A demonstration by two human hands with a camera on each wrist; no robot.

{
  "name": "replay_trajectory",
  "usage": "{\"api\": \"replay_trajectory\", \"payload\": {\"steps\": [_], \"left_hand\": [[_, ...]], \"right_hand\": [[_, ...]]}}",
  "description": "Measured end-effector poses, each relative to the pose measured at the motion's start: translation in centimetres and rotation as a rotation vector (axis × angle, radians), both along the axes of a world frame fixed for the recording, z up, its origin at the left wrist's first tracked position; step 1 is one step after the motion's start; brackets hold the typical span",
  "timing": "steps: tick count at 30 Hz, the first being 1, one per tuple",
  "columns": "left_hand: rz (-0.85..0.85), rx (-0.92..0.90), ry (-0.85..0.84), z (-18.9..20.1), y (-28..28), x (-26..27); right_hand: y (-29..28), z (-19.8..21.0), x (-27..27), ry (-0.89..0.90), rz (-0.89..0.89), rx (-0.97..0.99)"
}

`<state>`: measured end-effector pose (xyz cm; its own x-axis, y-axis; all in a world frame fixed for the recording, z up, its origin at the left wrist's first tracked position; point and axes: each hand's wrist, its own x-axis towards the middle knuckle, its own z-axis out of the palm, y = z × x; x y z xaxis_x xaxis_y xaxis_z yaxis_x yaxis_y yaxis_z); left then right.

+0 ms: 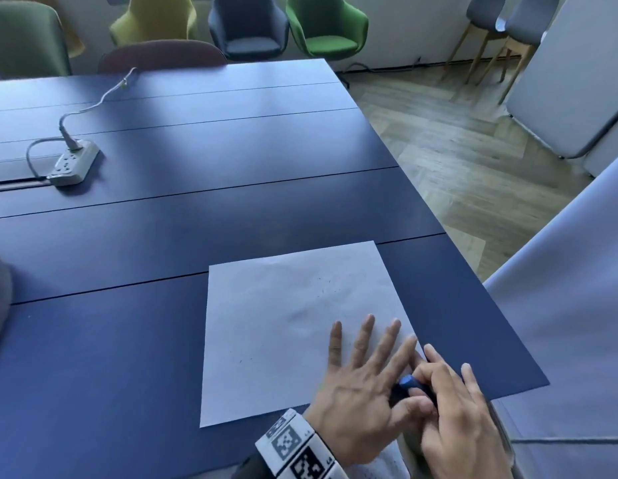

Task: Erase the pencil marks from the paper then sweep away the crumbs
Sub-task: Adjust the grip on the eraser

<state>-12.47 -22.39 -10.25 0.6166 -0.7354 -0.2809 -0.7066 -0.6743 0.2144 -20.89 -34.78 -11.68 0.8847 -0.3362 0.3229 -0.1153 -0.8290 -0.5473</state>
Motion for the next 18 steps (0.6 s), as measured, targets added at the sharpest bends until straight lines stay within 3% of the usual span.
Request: {"api": "replay_trajectory", "payload": {"steps": [3,9,11,15,18], "left_hand": [[0.084,-0.03,-0.092,-0.7,2.6,1.0],[0.526,0.03,-0.093,-1.4,8.0,3.6],[0.471,-0.053,-0.148,-0.9,6.9,2.8],[0.018,-0.084,-0.163,-1.0,3.1,-0.6],[0.109,-0.009,-0.138,-1.2,4.0,0.3]], "right_hand": [[-0.1,-0.5,0.0,-0.011,0.018,0.01],[-0.1,-0.7,-0.2,-0.029,0.025,0.026],[-0.1,-0.6,-0.1,-0.035,0.019,0.032],[0.1,-0.2,0.0,-0.011,0.009,0.023],[0.1,-0.1,0.0,-0.006,0.004,0.009]]}}
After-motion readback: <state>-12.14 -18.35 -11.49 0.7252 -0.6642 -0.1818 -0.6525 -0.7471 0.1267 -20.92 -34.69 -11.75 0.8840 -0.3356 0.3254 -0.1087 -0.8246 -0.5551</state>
